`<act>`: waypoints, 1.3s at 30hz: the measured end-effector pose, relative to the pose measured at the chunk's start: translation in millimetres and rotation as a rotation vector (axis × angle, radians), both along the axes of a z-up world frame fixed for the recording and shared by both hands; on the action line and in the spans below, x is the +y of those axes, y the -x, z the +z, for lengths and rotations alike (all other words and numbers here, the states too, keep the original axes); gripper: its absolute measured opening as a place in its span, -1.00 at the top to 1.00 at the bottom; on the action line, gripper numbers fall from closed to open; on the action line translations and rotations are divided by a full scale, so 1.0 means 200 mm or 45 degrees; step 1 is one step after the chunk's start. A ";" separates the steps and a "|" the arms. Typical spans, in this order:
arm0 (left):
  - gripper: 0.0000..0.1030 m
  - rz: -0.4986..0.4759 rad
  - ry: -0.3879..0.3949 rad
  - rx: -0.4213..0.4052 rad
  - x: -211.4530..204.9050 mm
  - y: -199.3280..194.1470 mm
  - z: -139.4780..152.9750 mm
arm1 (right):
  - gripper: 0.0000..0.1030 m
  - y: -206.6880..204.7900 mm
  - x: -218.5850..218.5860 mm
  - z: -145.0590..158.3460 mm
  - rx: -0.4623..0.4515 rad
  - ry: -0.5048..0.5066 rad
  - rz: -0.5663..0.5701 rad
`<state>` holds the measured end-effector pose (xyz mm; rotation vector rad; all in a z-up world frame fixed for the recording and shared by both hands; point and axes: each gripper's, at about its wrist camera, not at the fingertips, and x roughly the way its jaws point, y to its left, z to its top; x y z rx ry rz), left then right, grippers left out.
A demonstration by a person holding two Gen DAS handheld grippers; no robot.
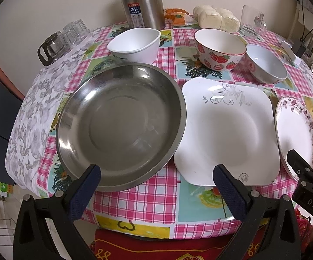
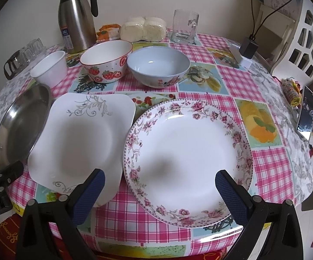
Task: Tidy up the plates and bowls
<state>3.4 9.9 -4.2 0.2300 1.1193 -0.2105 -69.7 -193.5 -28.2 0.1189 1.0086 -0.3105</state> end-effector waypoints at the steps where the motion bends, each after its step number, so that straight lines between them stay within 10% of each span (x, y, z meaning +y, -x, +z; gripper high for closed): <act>1: -1.00 0.000 0.010 -0.003 0.00 0.00 0.00 | -1.00 0.00 0.00 0.00 -0.002 0.002 0.000; 13: -1.00 0.065 0.135 -0.071 0.11 -0.04 0.13 | -1.00 0.00 0.08 0.09 -0.103 0.010 0.028; 28: -1.00 0.571 0.260 -0.275 0.68 -0.31 0.11 | -1.00 -0.23 0.45 0.10 -0.176 -0.076 0.292; 39: -1.00 0.742 0.352 -0.009 0.90 -0.42 -0.17 | -0.86 -0.41 0.67 0.02 -0.134 -0.137 0.372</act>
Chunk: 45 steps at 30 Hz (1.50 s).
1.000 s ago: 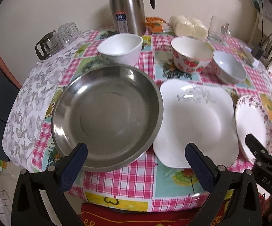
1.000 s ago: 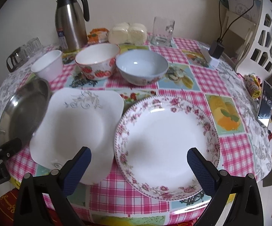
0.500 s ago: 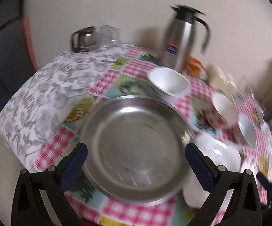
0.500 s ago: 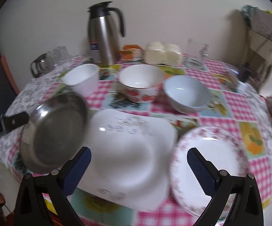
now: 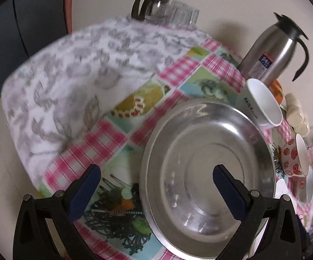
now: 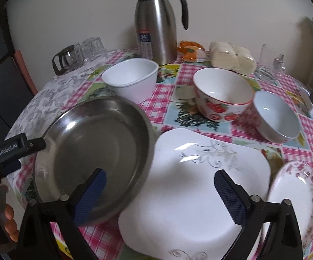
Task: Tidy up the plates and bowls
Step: 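Grasp the rim of the stainless steel basin with the left gripper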
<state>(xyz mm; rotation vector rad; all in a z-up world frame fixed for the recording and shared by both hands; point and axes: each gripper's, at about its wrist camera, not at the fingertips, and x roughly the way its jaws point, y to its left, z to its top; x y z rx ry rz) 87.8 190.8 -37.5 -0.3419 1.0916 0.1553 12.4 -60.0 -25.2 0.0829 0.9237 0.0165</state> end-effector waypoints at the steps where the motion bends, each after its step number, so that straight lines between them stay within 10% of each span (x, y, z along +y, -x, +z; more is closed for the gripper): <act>1: -1.00 0.002 0.012 0.017 0.01 -0.01 -0.02 | -0.81 -0.02 0.02 -0.01 0.010 0.013 0.004; 5: -0.93 0.010 0.009 0.055 0.02 -0.03 -0.08 | -0.55 -0.07 0.05 -0.08 0.076 0.014 0.017; 17: 0.50 0.009 0.041 0.052 0.05 -0.04 -0.15 | 0.11 -0.11 0.09 -0.14 0.143 -0.014 0.055; 45: 0.62 0.171 0.018 0.060 0.20 0.01 -0.14 | 0.31 -0.14 0.27 -0.20 0.168 -0.094 0.185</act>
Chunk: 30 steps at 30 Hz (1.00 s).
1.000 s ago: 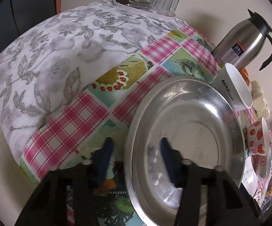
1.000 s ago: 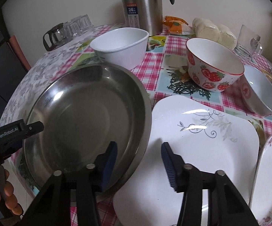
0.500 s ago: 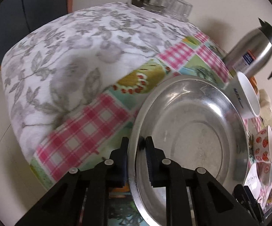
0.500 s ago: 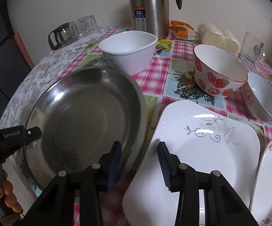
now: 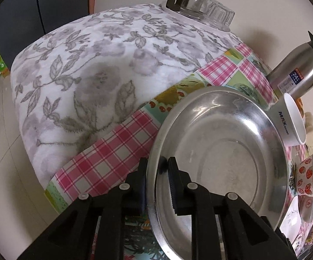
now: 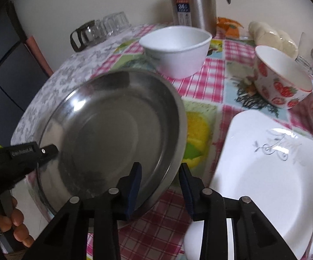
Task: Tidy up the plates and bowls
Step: 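Grasp the rim of the stainless steel basin with the left gripper, then lift the steel basin with the left gripper and carry it beside the floral plate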
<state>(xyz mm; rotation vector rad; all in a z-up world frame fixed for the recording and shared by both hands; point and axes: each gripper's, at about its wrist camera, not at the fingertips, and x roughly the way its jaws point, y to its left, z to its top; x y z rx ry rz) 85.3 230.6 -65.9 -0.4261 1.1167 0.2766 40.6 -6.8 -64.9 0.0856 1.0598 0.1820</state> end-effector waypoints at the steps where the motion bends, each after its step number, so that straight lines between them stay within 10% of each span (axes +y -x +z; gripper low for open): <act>1: 0.62 -0.002 -0.003 0.000 0.00 0.00 0.00 | 0.34 0.00 0.02 -0.01 0.001 0.019 0.018; 30: 0.61 -0.166 -0.196 -0.094 -0.18 0.04 0.15 | 0.37 0.07 -0.01 0.16 -0.194 0.127 0.075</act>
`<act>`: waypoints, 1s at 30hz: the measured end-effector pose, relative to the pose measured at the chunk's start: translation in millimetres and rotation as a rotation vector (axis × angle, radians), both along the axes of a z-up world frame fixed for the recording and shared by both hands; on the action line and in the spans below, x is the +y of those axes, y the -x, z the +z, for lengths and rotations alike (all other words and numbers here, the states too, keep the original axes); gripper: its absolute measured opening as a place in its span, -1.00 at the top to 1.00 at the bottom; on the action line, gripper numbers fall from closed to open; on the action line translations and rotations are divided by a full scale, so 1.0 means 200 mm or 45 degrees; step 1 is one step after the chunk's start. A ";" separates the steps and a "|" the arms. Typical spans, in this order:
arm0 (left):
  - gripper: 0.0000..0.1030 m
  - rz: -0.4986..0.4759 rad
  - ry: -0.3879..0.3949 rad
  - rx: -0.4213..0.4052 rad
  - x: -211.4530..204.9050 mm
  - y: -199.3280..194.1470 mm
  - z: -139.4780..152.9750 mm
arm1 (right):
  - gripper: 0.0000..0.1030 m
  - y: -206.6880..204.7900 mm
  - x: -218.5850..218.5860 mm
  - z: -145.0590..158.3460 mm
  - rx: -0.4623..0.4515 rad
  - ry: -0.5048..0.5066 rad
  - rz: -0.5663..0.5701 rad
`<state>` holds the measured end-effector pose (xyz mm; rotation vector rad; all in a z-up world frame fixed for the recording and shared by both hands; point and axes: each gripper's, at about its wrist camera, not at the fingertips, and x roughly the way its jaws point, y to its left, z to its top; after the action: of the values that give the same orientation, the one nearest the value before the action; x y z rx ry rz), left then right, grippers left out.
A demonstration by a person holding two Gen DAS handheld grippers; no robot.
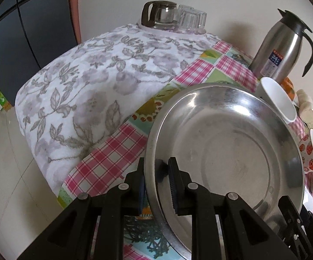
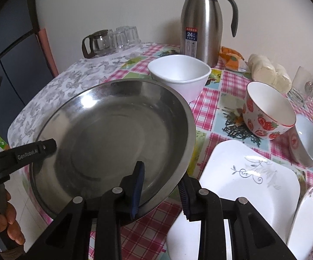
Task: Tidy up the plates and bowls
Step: 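Lift the steel basin with the left gripper and carry it beside the floral plate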
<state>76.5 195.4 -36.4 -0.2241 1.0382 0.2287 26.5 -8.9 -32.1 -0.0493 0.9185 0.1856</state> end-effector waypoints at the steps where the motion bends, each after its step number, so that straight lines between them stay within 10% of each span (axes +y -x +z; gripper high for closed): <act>1: 0.61 -0.005 0.000 -0.008 -0.01 0.00 0.01 | 0.37 0.00 -0.01 0.01 -0.005 -0.004 -0.003; 30: 0.61 -0.274 -0.018 -0.056 -0.47 0.08 0.14 | 0.37 0.16 -0.47 0.15 -0.072 -0.056 -0.118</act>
<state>60.7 101.7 -7.8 -0.1031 1.0085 0.0362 -5.9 -103.0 -1.2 0.0288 0.8579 0.1176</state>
